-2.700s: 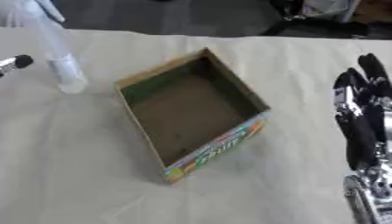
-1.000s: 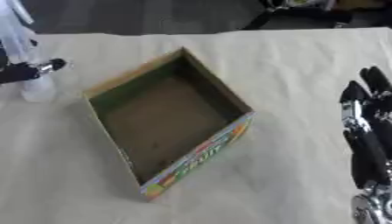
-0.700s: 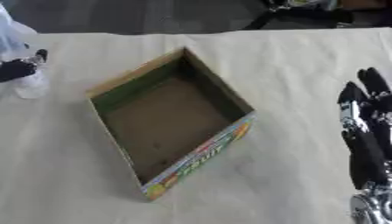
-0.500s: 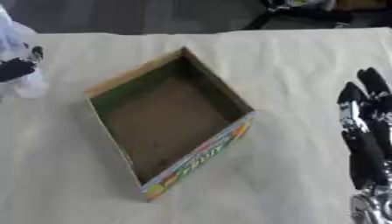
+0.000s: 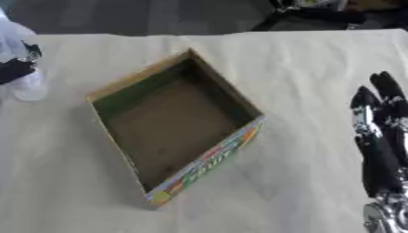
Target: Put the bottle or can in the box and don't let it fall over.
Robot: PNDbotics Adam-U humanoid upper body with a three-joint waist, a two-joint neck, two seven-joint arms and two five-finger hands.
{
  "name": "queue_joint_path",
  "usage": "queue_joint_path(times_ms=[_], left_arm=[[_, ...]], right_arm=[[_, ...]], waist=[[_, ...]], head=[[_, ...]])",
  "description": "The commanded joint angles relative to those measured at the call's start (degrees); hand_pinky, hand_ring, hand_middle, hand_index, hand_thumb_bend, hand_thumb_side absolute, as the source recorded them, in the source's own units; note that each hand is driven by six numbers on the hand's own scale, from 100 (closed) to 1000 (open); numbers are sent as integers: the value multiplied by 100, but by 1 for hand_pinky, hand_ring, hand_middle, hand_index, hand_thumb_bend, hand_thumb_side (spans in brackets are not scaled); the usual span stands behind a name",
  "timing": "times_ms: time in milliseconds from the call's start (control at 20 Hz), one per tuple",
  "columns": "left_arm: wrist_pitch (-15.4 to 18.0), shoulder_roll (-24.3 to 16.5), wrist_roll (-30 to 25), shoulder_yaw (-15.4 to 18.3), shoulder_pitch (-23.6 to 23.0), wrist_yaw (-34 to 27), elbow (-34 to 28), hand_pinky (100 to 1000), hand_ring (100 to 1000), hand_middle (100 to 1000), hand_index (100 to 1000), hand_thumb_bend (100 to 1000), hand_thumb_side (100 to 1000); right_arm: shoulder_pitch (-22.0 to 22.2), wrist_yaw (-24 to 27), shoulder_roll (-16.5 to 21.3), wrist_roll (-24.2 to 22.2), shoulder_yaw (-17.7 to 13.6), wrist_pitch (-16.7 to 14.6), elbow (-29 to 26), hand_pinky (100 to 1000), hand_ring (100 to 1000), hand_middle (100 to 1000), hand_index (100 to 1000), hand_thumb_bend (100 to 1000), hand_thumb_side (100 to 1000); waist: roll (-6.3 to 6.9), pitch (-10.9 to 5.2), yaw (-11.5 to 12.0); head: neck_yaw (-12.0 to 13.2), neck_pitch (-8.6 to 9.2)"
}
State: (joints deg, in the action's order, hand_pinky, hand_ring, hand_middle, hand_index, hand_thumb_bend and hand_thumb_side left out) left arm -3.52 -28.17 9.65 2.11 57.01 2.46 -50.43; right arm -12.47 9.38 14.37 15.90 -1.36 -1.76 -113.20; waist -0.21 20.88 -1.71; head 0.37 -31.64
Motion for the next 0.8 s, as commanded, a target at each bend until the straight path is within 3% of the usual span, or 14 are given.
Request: queue_joint_path(times_ms=[50, 800], left_arm=[[32, -241, -32, -3, 93, -48, -191, 1000, 737, 730, 103, 100, 100], [-171, -171, -193, -202, 348, -532, -1382, 1000, 720, 721, 100, 100, 100]], right_arm=[[-3, 37, 89, -4, -36, -31, -139, 1000, 1000, 1000, 1000, 100, 470], [103, 83, 140, 19, -95, -94, -139, 1000, 1000, 1000, 1000, 100, 470]], waist=[[-7, -128, 15], [-52, -246, 49]], head=[[-23, -30], [-103, -220]])
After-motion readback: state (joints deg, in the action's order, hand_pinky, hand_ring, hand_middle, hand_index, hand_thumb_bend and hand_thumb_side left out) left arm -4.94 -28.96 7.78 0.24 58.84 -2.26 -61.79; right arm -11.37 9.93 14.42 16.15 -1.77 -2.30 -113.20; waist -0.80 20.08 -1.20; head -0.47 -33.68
